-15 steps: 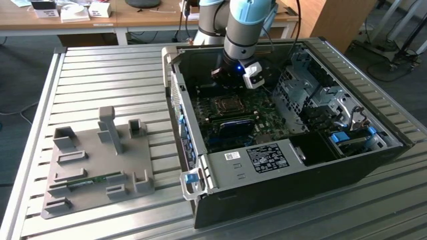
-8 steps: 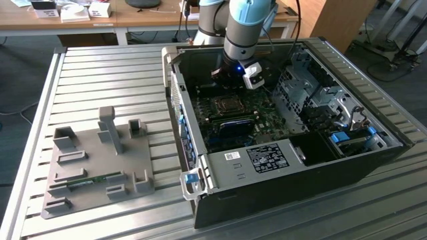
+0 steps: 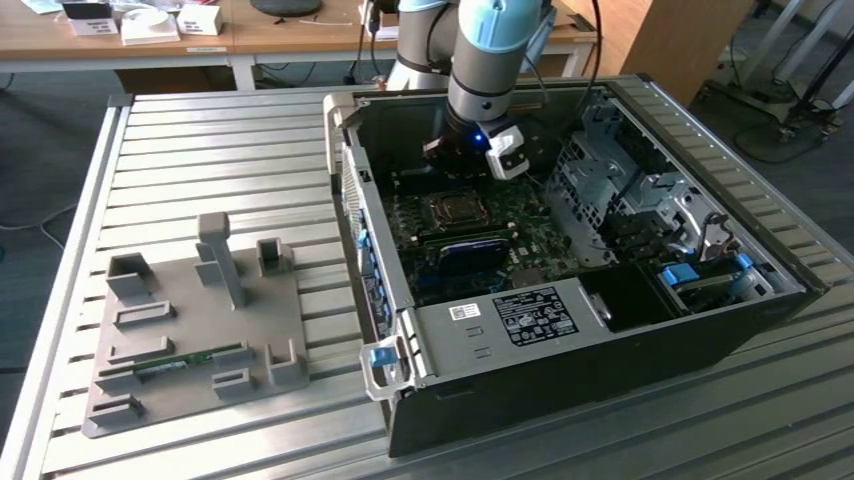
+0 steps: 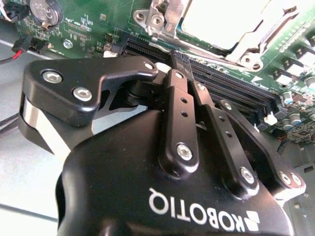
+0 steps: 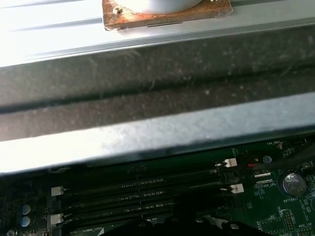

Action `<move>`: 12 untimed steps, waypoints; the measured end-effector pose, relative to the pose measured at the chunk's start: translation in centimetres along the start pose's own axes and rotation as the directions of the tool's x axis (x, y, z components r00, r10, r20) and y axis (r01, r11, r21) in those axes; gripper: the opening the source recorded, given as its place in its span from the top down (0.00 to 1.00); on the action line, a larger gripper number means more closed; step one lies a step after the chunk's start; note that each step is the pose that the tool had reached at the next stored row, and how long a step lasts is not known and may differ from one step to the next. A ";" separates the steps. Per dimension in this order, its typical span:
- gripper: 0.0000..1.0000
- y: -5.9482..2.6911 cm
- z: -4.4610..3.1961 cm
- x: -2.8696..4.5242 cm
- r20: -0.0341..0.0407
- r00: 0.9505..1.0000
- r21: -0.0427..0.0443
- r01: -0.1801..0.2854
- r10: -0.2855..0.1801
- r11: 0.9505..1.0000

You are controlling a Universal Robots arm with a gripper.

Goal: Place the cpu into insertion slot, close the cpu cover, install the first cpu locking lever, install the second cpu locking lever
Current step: 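Install the first cpu locking lever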

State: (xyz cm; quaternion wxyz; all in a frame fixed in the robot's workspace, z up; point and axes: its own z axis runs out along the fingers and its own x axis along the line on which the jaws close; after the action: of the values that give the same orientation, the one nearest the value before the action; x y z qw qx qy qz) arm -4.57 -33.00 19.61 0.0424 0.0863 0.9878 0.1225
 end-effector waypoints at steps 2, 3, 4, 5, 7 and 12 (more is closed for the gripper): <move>0.89 -0.12 -0.02 -0.02 0.001 1.000 0.000 0.000 0.000 1.000; 0.89 -0.18 -0.04 -0.03 0.001 1.000 0.000 0.000 0.000 1.000; 0.89 -0.24 -0.05 -0.05 0.001 1.000 0.000 0.000 0.000 1.000; 0.89 -0.30 -0.06 -0.06 0.002 1.000 0.000 0.000 0.000 1.000; 0.89 -0.38 -0.07 -0.07 0.003 1.000 0.000 0.001 -0.001 1.000; 0.89 -0.45 -0.08 -0.08 0.005 1.000 -0.001 0.001 -0.001 1.000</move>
State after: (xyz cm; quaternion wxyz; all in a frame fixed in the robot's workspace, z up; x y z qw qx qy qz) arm -4.57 -33.46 19.57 0.0449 0.0860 0.9877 0.1226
